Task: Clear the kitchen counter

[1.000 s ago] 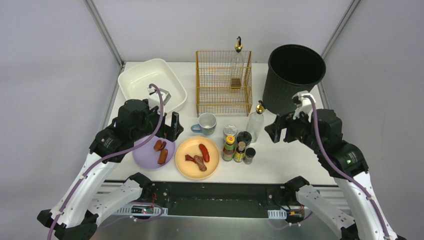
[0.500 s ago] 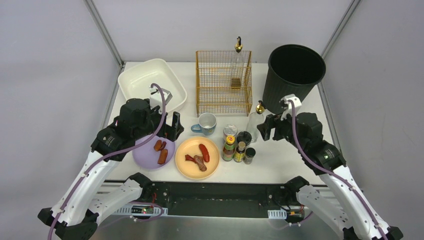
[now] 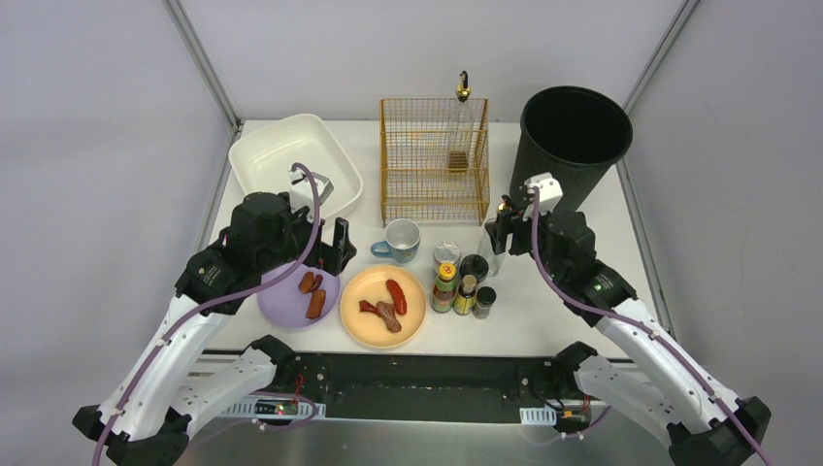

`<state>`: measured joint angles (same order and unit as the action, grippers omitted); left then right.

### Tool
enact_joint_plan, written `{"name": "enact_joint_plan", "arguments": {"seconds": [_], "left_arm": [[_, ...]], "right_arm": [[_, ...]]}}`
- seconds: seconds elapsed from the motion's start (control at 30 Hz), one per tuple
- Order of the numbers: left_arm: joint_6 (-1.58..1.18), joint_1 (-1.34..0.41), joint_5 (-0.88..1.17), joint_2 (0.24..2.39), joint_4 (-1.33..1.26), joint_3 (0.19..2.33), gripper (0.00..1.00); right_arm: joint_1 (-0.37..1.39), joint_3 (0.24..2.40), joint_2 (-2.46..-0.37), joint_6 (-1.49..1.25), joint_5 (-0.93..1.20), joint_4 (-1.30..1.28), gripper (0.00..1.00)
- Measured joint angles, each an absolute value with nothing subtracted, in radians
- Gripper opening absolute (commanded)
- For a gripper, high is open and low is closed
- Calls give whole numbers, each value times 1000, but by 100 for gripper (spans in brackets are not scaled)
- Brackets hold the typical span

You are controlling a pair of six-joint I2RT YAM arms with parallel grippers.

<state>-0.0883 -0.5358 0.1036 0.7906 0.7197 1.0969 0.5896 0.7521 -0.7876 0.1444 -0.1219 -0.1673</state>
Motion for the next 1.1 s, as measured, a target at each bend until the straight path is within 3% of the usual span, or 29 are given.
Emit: {"name": "enact_joint_plan", "arguments": {"seconds": [0.4, 0.8, 1.1], "left_arm": [[-88, -536, 104, 786, 719, 1090, 100], [-88, -536, 104, 782, 719, 1082, 100], [-88, -536, 104, 776, 719, 1082, 100]], "right_arm": [[623, 715, -830, 159, -187, -39, 46], [638, 712, -843, 198, -224, -15, 0], [641, 776, -859, 239, -235, -101, 0]]}}
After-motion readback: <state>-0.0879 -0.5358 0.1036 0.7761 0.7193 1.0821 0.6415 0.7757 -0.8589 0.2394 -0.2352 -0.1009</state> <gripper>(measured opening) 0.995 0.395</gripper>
